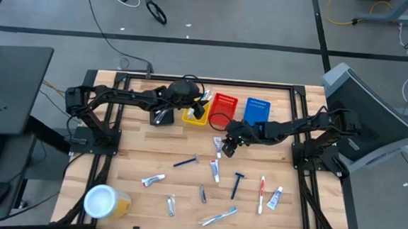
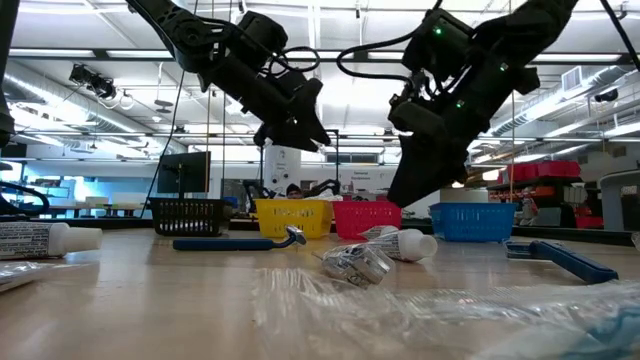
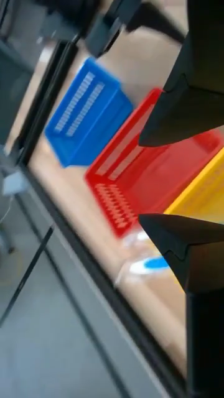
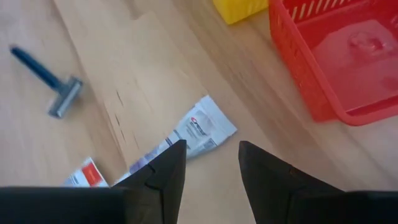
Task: Pick & Place Travel size toiletries
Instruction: Put the white toothpaste into the red bin
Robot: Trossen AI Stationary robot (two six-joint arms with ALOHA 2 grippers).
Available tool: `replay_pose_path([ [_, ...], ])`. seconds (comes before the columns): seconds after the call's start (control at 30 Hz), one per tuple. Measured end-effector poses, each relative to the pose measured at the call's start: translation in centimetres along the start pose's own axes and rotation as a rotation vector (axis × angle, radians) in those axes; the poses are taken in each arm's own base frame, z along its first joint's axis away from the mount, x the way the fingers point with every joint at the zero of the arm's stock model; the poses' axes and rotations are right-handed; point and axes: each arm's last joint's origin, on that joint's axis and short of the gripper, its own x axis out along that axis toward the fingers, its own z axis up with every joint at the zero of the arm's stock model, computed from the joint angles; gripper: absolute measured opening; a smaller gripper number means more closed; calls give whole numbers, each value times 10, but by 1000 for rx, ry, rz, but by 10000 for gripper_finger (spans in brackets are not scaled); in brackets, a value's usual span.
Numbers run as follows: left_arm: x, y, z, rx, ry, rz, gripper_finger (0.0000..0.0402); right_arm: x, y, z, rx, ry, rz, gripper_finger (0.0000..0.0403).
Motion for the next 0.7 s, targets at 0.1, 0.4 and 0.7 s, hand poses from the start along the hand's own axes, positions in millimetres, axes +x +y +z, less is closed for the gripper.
replay_pose_path([
  [0.1,0,-4,-4,10,64,-118,194,2,0,-1,53,-43,21,158],
  [0.4,-5,-26,-14,51,124,-230,194,5,-4,-10,367,-75,0,158],
  [0.7,-6,-29,-15,79,114,-192,194,29,2,-20,446,-47,43,158],
])
